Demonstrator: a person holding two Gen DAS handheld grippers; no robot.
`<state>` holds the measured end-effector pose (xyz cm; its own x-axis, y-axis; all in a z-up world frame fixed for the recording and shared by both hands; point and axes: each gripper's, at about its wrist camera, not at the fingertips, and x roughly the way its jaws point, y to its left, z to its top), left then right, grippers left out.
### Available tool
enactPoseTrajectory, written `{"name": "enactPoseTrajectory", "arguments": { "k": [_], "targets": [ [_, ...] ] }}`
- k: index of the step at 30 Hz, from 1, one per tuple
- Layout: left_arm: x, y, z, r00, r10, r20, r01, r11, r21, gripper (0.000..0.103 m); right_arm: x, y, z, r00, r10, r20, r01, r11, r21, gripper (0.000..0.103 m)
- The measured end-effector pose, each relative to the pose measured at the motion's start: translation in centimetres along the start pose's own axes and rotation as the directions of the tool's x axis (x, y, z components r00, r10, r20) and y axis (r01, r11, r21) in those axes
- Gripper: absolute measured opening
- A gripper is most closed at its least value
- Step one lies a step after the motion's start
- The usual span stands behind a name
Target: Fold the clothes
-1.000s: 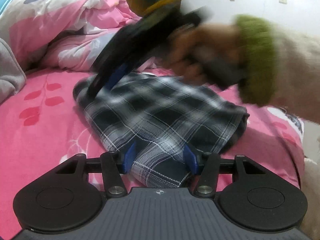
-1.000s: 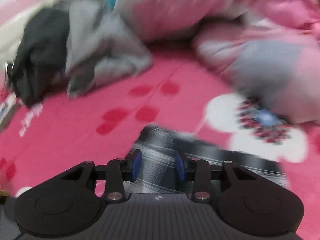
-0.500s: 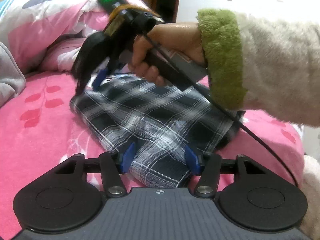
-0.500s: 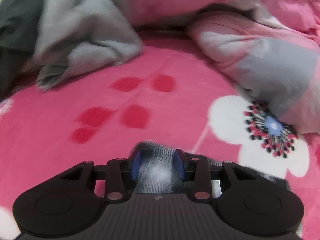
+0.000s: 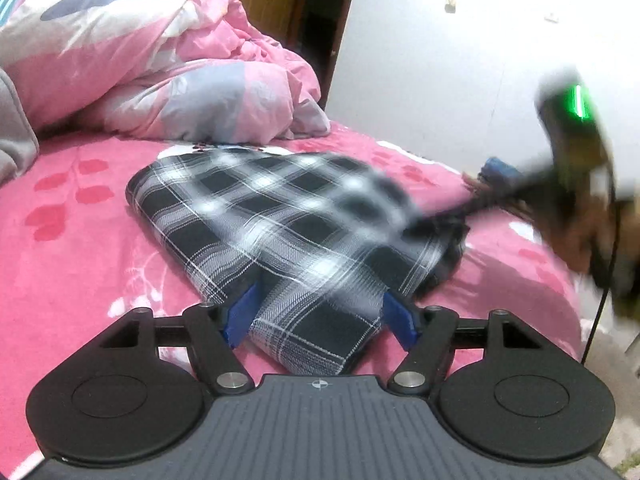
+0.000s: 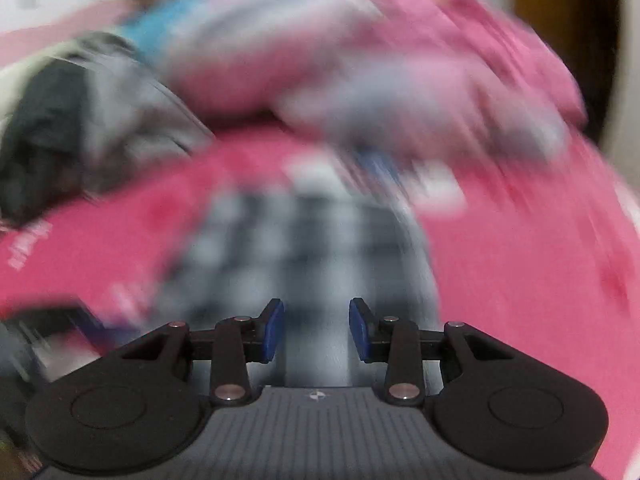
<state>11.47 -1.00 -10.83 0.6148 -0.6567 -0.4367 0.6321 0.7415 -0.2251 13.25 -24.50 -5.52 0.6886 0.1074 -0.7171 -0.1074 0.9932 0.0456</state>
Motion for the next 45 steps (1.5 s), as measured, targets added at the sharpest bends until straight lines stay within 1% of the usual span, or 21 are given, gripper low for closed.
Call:
{"name": "enactPoseTrajectory", "arguments": {
  "k": [1,3,6,7,9,11,14,15,17,20,23,25,27,28,30,31,35,37,40,43,45],
  "targets": [
    [0.0,0.3,0.0,1.0,-0.009,0.002,0.009,1.0,-0.012,0.069,-0.2,-0.9,-1.3,1.0,-0.003,0.019,0.002,0.999,0.036,0.038],
    [-0.1,0.8,0.0,1.0,-0.025,0.006,0.025,0.999,-0.042,0.069,-2.3,-2.0,-1.8,0.996,0.01,0.084,-0.018,0.995,0.098,0.038],
    [-0.2,1.0,0.0,0.999,-0.035,0.009,0.035,0.997,-0.062,0.069,-5.9,-2.5,-1.6,0.978,0.007,0.209,-0.026,0.996,0.088,0.038],
    [-0.2,1.0,0.0,0.999,-0.033,0.01,0.034,0.998,-0.061,0.069,-6.5,-2.7,-1.7,0.973,0.021,0.229,-0.04,0.996,0.079,0.038],
    [-0.4,0.7,0.0,1.0,-0.02,0.01,0.021,0.998,-0.055,0.069,-6.1,-3.0,-2.6,0.977,0.044,0.207,-0.06,0.996,0.073,0.038],
    [-0.7,0.5,0.1,1.0,0.003,0.016,-0.002,0.998,-0.061,0.069,-4.1,-3.4,-3.9,0.991,0.031,0.128,-0.041,0.996,0.081,0.038],
    [-2.3,0.5,0.8,0.995,0.077,0.066,-0.069,0.991,-0.115,0.069,-2.6,-3.9,-5.3,0.996,0.007,0.084,-0.015,0.995,0.094,0.038],
    [-3.0,0.5,1.0,0.991,0.103,0.086,-0.091,0.987,-0.136,0.069,-3.3,-4.1,-4.9,0.996,-0.004,0.091,-0.006,0.995,0.104,0.038],
    [-3.9,0.3,2.0,0.984,0.125,0.129,-0.103,0.982,-0.16,0.069,-4.8,-4.4,-4.3,0.989,-0.004,0.149,-0.014,0.992,0.121,0.038],
    [-3.2,-0.2,3.8,0.982,0.129,0.14,-0.106,0.982,-0.157,0.069,-6.8,-4.6,-2.4,0.967,0.013,0.255,-0.049,0.99,0.133,0.038],
    [-0.1,-1.3,5.3,0.982,0.177,0.064,-0.168,0.979,-0.117,0.069,-6.9,-3.7,-0.3,0.934,0.032,0.356,-0.066,0.994,0.085,0.038],
    [2.4,-1.7,5.6,0.978,0.207,-0.008,-0.206,0.973,-0.105,0.069,-5.7,-3.0,0.4,0.924,0.052,0.38,-0.078,0.995,0.055,0.038],
    [4.5,-1.6,5.2,0.968,0.234,-0.089,-0.244,0.963,-0.113,0.068,-4.0,-2.8,-0.1,0.932,0.06,0.356,-0.08,0.996,0.042,0.038],
    [5.4,-1.5,4.8,0.96,0.25,-0.127,-0.265,0.957,-0.119,0.068,-2.7,-2.9,-0.7,0.945,0.053,0.324,-0.068,0.997,0.036,0.038],
    [5.8,-1.3,4.3,0.956,0.264,-0.128,-0.28,0.951,-0.127,0.069,0.6,-3.2,-2.8,0.976,0.032,0.214,-0.039,0.999,0.026,0.038],
    [5.9,-1.3,4.3,0.954,0.269,-0.132,-0.286,0.95,-0.129,0.069,1.3,-3.5,-3.2,0.983,0.034,0.18,-0.04,0.999,0.029,0.038],
    [5.9,-1.5,4.4,0.947,0.284,-0.149,-0.304,0.942,-0.142,0.07,-0.2,-4.3,-1.4,0.979,0.037,0.2,-0.049,0.997,0.053,0.038],
    [6.2,-1.7,4.6,0.942,0.292,-0.168,-0.315,0.938,-0.141,0.07,-1.3,-4.5,0.8,0.963,0.072,0.261,-0.089,0.995,0.053,0.038],
    [6.7,-1.9,5.0,0.93,0.311,-0.198,-0.339,0.932,-0.128,0.07,-1.4,-4.0,4.0,0.938,0.073,0.339,-0.084,0.996,0.019,0.038],
    [7.6,-1.7,5.8,0.918,0.323,-0.229,-0.359,0.923,-0.136,0.071,1.6,-3.6,5.3,0.943,0.103,0.317,-0.107,0.994,-0.005,0.038],
    [7.7,-1.6,6.0,0.912,0.328,-0.245,-0.368,0.919,-0.143,0.071,5.3,-3.3,4.7,0.971,0.066,0.232,-0.061,0.998,-0.031,0.038]
  ]
}}
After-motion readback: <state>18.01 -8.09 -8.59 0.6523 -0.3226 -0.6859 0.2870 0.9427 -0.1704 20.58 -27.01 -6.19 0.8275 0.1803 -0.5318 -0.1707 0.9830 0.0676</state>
